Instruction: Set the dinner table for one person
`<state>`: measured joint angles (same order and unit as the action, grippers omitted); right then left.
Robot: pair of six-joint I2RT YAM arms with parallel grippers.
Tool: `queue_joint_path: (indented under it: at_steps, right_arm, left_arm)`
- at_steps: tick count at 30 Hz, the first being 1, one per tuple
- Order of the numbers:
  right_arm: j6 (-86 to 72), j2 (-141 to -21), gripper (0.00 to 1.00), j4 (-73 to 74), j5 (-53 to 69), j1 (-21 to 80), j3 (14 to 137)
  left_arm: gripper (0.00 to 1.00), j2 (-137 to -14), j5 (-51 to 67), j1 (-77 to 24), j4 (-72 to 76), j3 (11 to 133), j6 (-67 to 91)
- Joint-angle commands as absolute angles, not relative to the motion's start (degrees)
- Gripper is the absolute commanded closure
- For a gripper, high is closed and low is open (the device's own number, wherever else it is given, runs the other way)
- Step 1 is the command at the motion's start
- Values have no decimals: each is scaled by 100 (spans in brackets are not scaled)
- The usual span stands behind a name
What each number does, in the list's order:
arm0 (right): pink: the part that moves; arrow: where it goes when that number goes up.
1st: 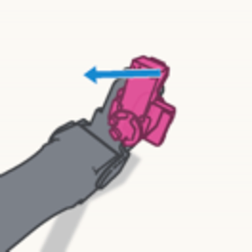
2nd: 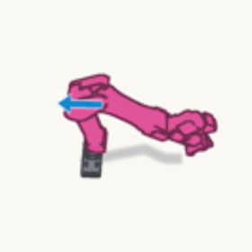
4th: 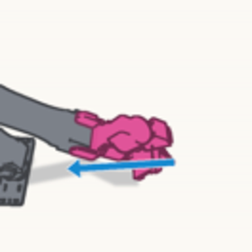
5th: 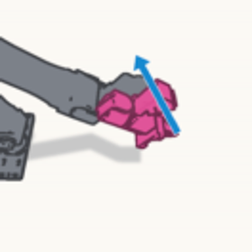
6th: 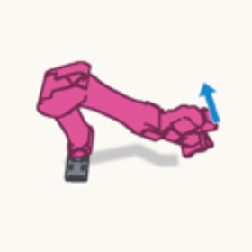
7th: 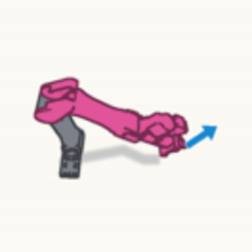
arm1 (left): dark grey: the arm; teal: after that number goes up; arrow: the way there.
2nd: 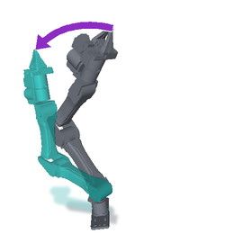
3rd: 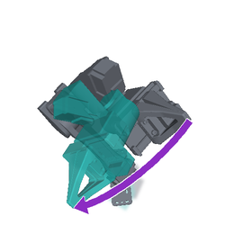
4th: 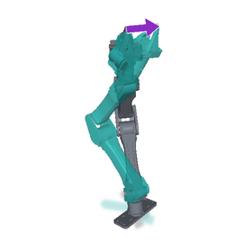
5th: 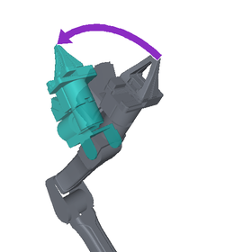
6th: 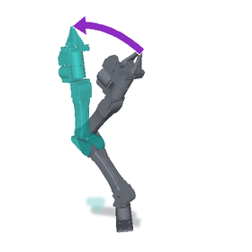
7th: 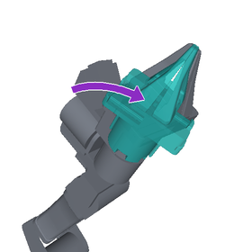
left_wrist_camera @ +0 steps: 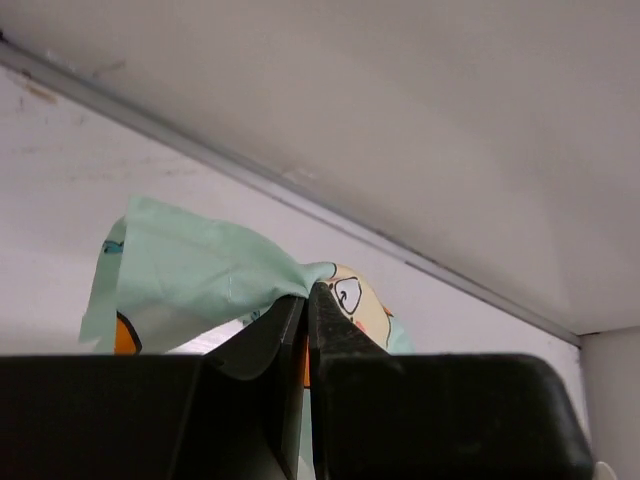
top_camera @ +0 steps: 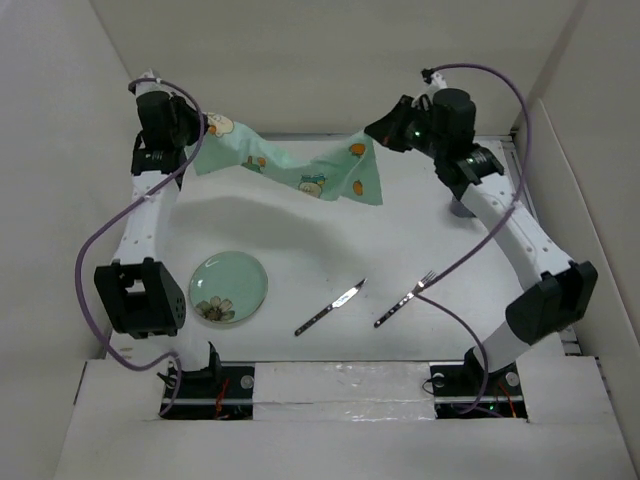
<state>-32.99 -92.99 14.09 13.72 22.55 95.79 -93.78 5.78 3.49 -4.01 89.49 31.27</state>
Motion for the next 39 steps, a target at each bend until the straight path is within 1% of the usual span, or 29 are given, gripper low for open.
queue_joint_path:
  at_steps: [1,5,7,9,10,11,12,13,14,15,16,17,18,19,21,22,23,24,25,26,27,28,29,30,32,33,34,39]
  right_arm:
    - [-3638,-9027,100,1362,1547,1926,9282]
    - [-3674,-9210,100,1380,1529,1723,9053]
    - [-3674,-9420,100,1205,1555,1583,8913]
    - [-3717,-9640,100,1151,1634,1389,8999]
    - [-3735,-9790,100,1169,1652,1328,9218]
    - [-3753,-10043,100,1169,1618,1275,9315]
    - [-3770,-10185,100,1134,1574,1205,9412]
    - [-3788,-10308,100,1116,1486,1204,9613]
    - [-3788,-10579,100,1151,1442,1134,9728]
    - [-3823,-10704,94,1273,1381,1082,9834]
    - [-3823,-10818,83,1370,1249,1081,9948]
    - [-3797,-10915,71,1510,1187,1081,10175]
    - [-3771,-11047,51,1808,1126,1081,10273]
    - [-3727,-11065,44,1924,942,1081,10335]
    - [-3657,-10935,36,1995,757,1081,10214]
    - [-3656,-10838,35,1943,582,1142,10082]
    - [-3656,-10767,36,1899,510,1143,9820]
    - [-3648,-10671,38,1855,440,1143,9696]
    - [-3630,-10513,46,1828,387,1212,9573]
    - [-3630,-10425,58,1785,361,1282,9415]
    - [-3604,-10346,91,1671,326,1283,9109]
    - [-3560,-10179,100,1653,264,1440,8862]
    - [-3542,-10178,100,1652,264,1441,8859]
    - [-3516,-10117,100,1652,264,1441,8633]
    - [-3490,-9959,100,1635,281,1555,8421]
    - [-3481,-9906,100,1617,290,1556,8316]
    - [-3463,-9844,100,1608,229,1556,8149]
    - [-3428,-9703,100,1872,-201,1504,7893]
  left_arm:
    - [100,-9036,527,387,-703,9132,2883]
    - [100,-9140,633,387,-984,9211,2822]
    - [100,-9438,772,387,-1019,9246,2795]
    - [100,-10007,844,387,-1316,9684,2751]
    - [100,-10220,792,230,-1475,9929,2629]
    - [95,-10491,748,150,-1616,10532,2541]
    - [89,-11068,730,97,-2087,10877,2462]
    - [71,-11344,790,44,-2335,11238,2348]
    - [64,-11877,835,44,-2529,11850,2321]
    - [59,-12048,896,44,-2914,12065,2312]
    - [51,-12137,870,44,-2979,12154,2294]
    - [47,-12164,835,44,-2971,12016,2294]
    - [43,-11981,800,44,-2779,11832,2277]
    - [39,-11840,695,44,-2612,11613,2276]
    - [39,-11429,581,271,-2252,10980,2381]
    - [40,-11278,563,333,-2111,10725,2443]
    - [42,-10972,536,334,-1814,10209,2539]
    - [45,-10830,484,412,-1663,9943,2584]
    - [52,-10715,353,413,-1496,9688,2619]
    - [61,-10583,325,465,-1372,9268,2671]
    - [75,-10573,343,466,-1206,9124,2785]
    - [94,-10686,412,666,-1126,8879,2960]
    - [95,-10687,413,668,-1099,8877,2962]
    - [97,-10757,500,738,-1055,8842,3127]
    - [97,-10932,658,984,-924,8728,3348]
    - [90,-10994,851,1054,-853,8693,3505]
    - [86,-11039,957,1107,-835,8666,3550]
    - [84,-11057,783,968,-940,8438,3358]
